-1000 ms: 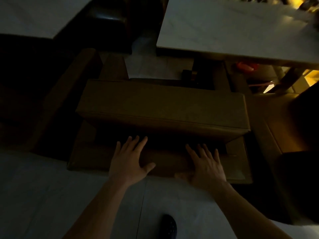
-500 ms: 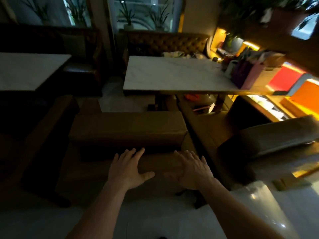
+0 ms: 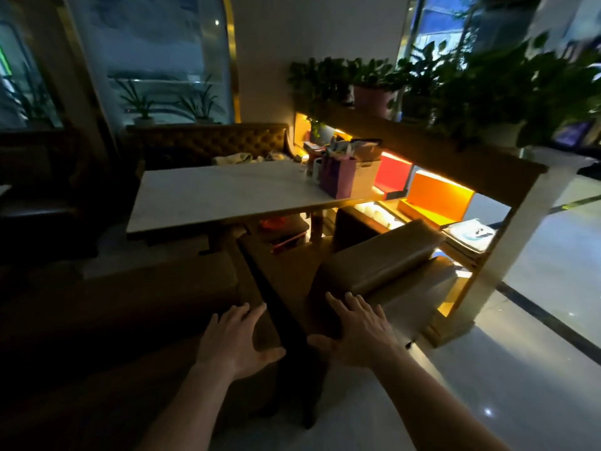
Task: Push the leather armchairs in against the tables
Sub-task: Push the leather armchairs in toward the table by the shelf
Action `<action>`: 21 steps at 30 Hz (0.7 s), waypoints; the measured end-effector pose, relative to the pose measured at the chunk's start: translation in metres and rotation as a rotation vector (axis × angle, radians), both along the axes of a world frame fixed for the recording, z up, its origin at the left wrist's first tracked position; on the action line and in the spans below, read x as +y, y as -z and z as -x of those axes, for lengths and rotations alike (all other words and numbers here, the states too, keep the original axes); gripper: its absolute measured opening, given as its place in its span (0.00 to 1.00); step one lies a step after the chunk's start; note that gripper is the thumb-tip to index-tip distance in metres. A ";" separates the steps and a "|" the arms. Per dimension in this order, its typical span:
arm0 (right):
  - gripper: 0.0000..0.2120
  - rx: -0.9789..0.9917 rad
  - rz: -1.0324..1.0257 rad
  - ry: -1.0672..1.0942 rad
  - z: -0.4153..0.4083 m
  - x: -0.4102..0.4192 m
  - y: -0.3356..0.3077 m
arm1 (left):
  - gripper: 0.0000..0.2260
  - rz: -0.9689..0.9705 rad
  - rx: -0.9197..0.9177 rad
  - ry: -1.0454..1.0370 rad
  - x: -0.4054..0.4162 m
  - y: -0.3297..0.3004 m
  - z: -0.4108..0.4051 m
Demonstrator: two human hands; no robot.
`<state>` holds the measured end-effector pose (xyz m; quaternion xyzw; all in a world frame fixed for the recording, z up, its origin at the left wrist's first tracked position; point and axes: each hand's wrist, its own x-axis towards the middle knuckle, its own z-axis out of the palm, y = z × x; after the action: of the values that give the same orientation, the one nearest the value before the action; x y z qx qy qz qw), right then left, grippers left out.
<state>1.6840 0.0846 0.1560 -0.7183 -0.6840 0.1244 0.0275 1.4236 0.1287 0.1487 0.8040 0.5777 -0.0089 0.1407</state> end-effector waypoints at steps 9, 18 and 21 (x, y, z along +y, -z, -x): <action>0.53 -0.041 0.010 0.112 -0.219 -0.032 -0.006 | 0.47 0.044 0.000 0.057 -0.017 -0.004 -0.212; 0.51 -0.021 0.069 0.120 -0.353 -0.001 0.028 | 0.47 0.091 -0.005 0.096 0.010 0.040 -0.355; 0.51 -0.017 0.106 0.097 -0.381 0.031 0.048 | 0.47 0.112 -0.031 0.088 0.042 0.062 -0.391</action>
<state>2.0646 0.1156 0.1081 -0.7521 -0.6410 0.1528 -0.0101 1.8142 0.1710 0.0867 0.8195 0.5381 -0.0352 0.1940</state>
